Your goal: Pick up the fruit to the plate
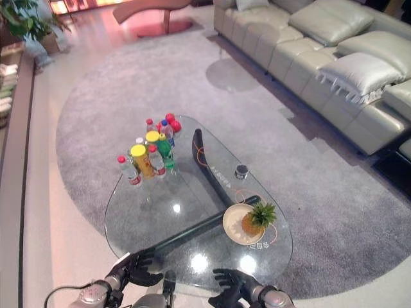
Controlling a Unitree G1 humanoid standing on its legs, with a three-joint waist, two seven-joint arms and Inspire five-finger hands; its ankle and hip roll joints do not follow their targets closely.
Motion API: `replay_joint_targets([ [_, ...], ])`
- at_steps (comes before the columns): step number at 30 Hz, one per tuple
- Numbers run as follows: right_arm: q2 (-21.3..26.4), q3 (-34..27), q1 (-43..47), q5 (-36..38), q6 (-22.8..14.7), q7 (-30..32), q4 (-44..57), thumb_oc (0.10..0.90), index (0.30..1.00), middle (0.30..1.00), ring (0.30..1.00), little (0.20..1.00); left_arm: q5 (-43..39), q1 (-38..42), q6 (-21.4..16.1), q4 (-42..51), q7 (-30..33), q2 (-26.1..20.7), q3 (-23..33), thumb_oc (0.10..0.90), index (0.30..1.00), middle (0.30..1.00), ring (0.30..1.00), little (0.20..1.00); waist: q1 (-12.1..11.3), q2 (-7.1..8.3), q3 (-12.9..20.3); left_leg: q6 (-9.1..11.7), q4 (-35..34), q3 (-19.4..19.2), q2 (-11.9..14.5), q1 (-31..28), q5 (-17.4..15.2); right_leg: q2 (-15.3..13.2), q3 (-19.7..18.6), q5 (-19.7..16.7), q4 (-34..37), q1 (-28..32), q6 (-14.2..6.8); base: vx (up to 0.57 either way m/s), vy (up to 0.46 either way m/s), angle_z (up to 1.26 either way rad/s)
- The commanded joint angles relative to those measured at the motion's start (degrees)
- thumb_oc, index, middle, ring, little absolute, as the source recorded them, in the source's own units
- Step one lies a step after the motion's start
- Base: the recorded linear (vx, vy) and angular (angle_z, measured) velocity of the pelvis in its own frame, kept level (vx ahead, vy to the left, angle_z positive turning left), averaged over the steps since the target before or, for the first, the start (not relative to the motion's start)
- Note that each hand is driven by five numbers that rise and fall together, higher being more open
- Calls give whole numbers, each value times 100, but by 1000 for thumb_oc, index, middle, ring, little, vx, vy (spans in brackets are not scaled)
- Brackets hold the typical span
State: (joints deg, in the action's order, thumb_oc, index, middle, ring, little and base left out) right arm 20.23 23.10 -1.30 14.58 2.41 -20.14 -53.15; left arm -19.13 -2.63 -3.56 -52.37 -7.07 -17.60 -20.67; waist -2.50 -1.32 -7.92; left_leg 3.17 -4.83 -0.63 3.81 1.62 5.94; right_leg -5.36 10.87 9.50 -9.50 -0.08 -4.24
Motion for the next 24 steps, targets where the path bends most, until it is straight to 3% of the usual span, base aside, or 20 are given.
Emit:
replay_joint_targets([
  [1, -215, -184, 249, 708, 316, -126, -400, 800, 900, 900, 900, 900, -595, 392, 125, -520, 164, 150, 498, 800, 900, 900, 900, 900, 64, 342, -93, 140, 38, -111, -291, -505, -345, 0, 64, -1184, 1346, 519, -133, 52, -17, -3],
  [4, -416, -460, 291, 747, 355, -32, -1023, 800, 900, 900, 900, 900, -676, 386, 220, -1246, 164, 348, 809, 800, 900, 900, 900, 900, 86, 323, 19, 130, -17, -138, -274, -577, -369, 9, 32, -1192, 1399, 570, -136, 52, -19, -1],
  [6, -421, -466, 293, 745, 352, -32, -1040, 800, 900, 900, 900, 900, -705, 387, 250, -1265, 178, 356, 815, 800, 900, 900, 900, 900, 86, 322, 22, 129, -17, -138, -274, -579, -371, 9, 31, -1192, 1401, 572, -136, 16, -5, 0],
  [12, -617, -778, 290, 898, 600, 242, -1820, 800, 900, 900, 900, 900, -302, 458, 791, -2121, 735, 510, 1074, 800, 900, 900, 900, 900, 142, 276, 200, 104, -17, -175, -266, -666, -447, 15, -27, -1171, 1419, 645, -135, 47, 1, -4],
  [15, -704, -1038, 252, 1080, 656, 372, -2126, 800, 900, 900, 900, 900, -715, 465, 1079, -2434, 755, 630, 1385, 800, 900, 900, 900, 900, 182, 250, 292, 91, -17, -190, -251, -725, -499, 18, -65, -1159, 1421, 685, -131, 54, 17, -3],
  [20, -810, -1218, 164, 1126, 604, 486, -2246, 800, 900, 900, 900, 900, -460, 417, 1017, -2591, 906, 702, 1490, 800, 900, 900, 900, 900, 213, 259, 361, 78, -17, -227, -232, -760, -521, 14, -100, -1170, 1413, 697, -145, 17, 6, -4],
  [24, -846, -1322, 150, 971, 517, 559, -2397, 800, 900, 900, 900, 900, -744, 405, 967, -2674, 856, 774, 1574, 800, 900, 900, 900, 900, 214, 270, 374, 52, -17, -226, -227, -795, -548, 17, -127, -1174, 1405, 709, -151, 3, 1, -6],
])
